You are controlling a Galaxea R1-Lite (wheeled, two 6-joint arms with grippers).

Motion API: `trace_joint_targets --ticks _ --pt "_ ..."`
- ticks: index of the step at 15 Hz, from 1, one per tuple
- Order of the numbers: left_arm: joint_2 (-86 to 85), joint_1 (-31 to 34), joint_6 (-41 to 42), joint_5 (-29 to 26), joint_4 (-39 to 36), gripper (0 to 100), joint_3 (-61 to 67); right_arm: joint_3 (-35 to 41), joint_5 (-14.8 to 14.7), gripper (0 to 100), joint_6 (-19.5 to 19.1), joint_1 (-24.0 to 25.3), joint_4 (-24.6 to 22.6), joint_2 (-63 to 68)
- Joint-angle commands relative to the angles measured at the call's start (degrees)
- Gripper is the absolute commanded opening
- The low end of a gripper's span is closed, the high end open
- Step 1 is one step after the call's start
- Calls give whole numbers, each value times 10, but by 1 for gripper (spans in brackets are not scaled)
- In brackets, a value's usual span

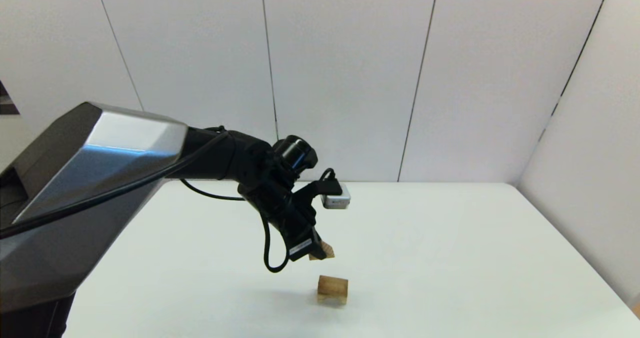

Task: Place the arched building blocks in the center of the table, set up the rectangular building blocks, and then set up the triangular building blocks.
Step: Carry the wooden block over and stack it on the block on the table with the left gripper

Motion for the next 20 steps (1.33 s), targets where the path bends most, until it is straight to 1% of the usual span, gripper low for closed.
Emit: trace_joint_targets --ticks 1,3,6,8,10,11,20 --pt "34 -14 1 -4 -13 0 -2 0 0 100 -1 0 0 1" --pt "35 -20 1 -10 -44 0 7 0 0 100 -1 0 0 1" --pt "51 -26 0 -17 -69 0 17 0 0 100 -1 0 0 1" --pt "52 -26 0 -21 -106 0 39 0 0 100 -1 0 0 1" --pt "49 -26 0 -24 -159 0 73 0 0 100 -1 0 0 1" --pt "49 -27 0 -22 -169 0 84 0 0 100 -1 0 0 1" --pt "22 -26 4 -20 -179 0 136 0 0 100 -1 0 0 1"
